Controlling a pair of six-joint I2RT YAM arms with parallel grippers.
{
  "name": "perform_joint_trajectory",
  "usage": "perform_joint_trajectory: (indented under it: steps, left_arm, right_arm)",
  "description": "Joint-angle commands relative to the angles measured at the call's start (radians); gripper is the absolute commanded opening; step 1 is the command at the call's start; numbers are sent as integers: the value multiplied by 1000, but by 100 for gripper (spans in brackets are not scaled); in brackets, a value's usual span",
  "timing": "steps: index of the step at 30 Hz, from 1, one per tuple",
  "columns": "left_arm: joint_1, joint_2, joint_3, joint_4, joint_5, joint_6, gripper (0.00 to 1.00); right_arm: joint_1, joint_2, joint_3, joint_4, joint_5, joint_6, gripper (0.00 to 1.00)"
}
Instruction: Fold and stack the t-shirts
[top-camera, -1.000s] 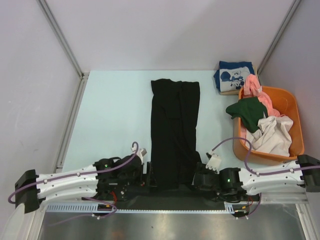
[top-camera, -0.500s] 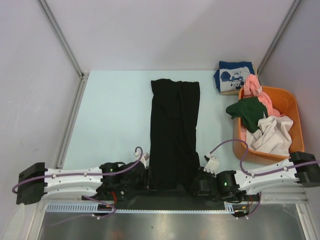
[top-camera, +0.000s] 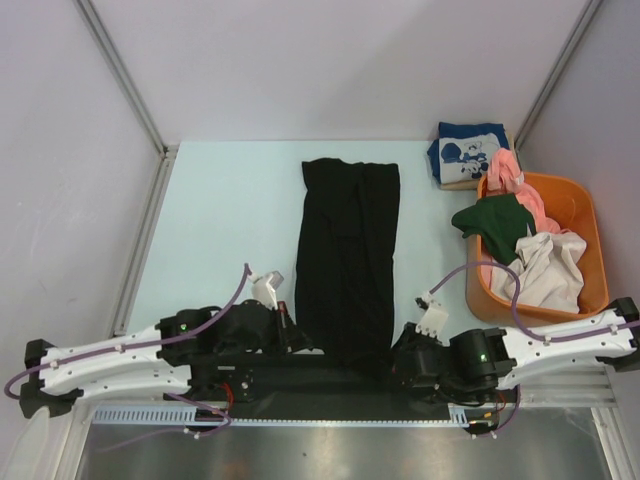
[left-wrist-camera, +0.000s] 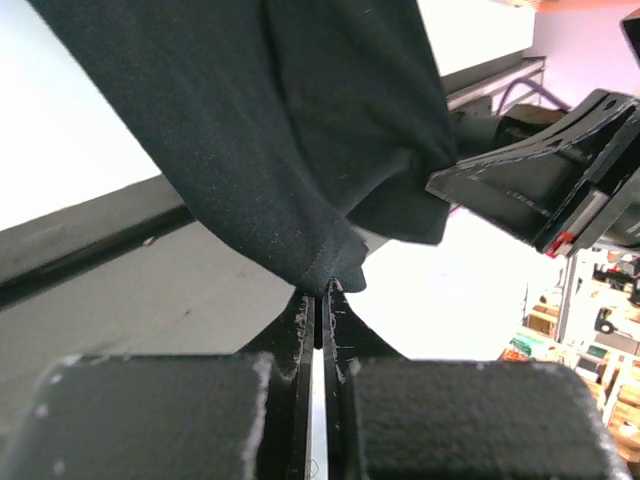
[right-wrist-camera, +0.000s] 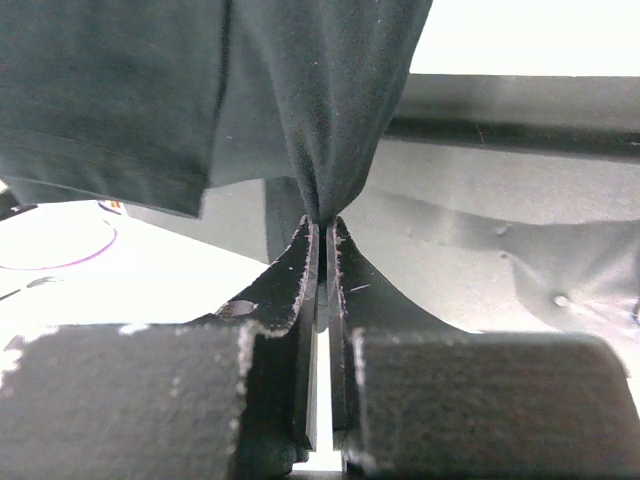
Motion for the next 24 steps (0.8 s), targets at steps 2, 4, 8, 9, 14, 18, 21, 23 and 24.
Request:
perform_joint_trajectory:
  steps: [2,4,8,9,14,18,21,23,24]
  left_arm:
    - [-5,-46,-4,-105,16,-4,1]
    - [-5,-63,-12,-108,25,-15,0]
    - [-5,-83,11,-174,-8,-4,0]
    - [-5,-80,17,-184,-19,5,0]
    - [18,7,85,-191,-54,100,0]
    - [140,108,137,-140,-9,238,0]
    - [245,147,174,-86,51,319,0]
    - [346,200,212,-60,99,398,0]
    - [409,220,227,-53,113,446,0]
  right_arm:
    - [28,-20,-8,-37,15,-10,0]
    - [41,-31,-32,-1,3,-15,0]
    - [48,-111,-144,205,-7,-88,0]
    - [43,-134,-170,279,-5,-140,0]
    - [-185,-231,-218,465,-178,-383,0]
    - [-412,-112,-122,422,-315,-550,0]
    - [-584,-3,-56,404,-401,-665,0]
    - [-678,36,-31,428,-477,-720,0]
    - [-774,50,-28,443,-508,-766,0]
